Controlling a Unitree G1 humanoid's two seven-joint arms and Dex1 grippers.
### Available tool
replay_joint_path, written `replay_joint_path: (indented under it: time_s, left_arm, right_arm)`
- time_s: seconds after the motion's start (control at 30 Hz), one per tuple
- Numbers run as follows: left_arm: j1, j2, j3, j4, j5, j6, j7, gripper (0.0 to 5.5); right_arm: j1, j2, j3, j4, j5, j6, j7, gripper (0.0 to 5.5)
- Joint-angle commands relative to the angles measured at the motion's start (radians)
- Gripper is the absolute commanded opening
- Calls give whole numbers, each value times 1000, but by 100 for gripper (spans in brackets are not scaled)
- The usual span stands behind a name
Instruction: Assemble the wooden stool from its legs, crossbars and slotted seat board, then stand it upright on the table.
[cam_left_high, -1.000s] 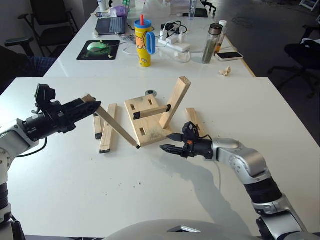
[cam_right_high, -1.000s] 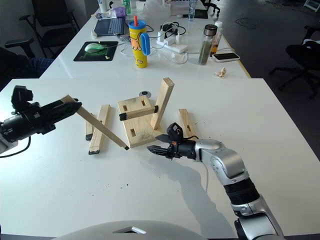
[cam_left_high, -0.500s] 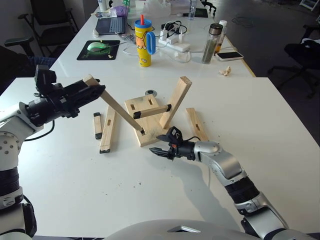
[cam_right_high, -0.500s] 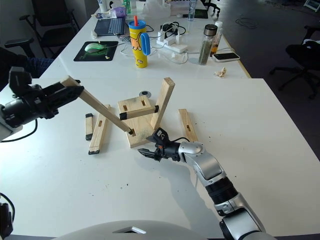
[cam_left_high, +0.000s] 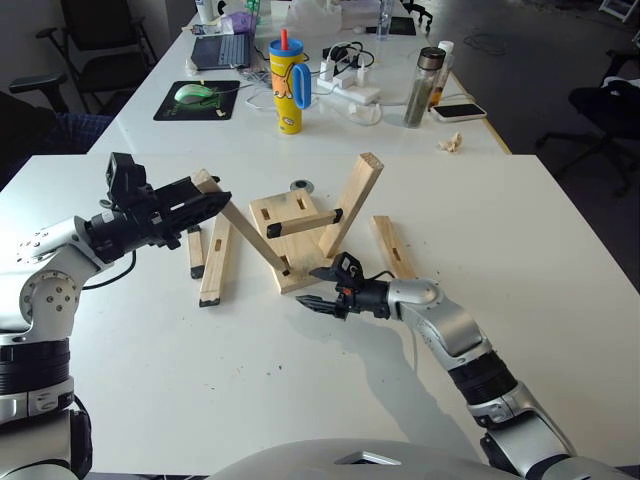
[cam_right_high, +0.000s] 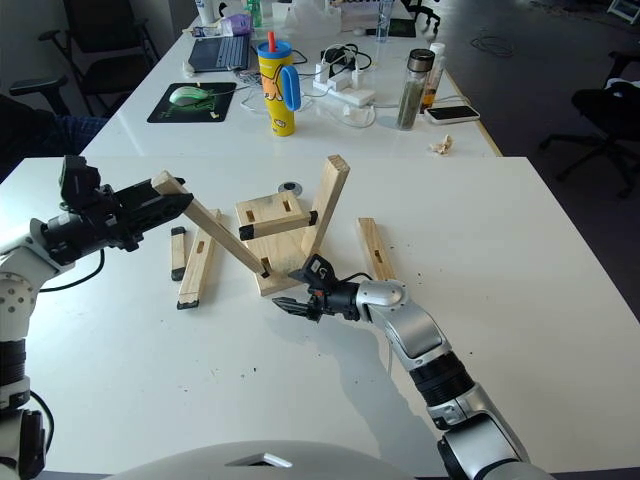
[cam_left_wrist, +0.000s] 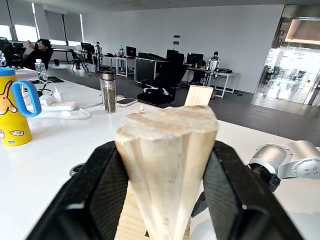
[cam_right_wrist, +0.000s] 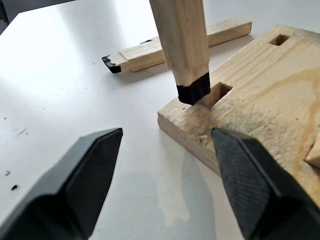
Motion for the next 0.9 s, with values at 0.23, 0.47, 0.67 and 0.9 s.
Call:
replay_joint_path:
  time_s: [0.23,0.47,0.67,0.9]
  left_arm:
    - [16,21,-51,-16,37,51,-19,208]
    - [19,27,-61,-34,26,77,-25,208]
    - [19,41,-62,-77,2,113,-27,208]
    - [33,73,-81,-80,42,103,-59,208]
  right_arm:
    - [-61,77,5,-13,77,64,71,329]
    - [-145,157,21,140,7,-5,28,329]
    - [-114,147,20,129,-4,-9,45,329]
    - [-103,129,17,153,-44,-37,20,329]
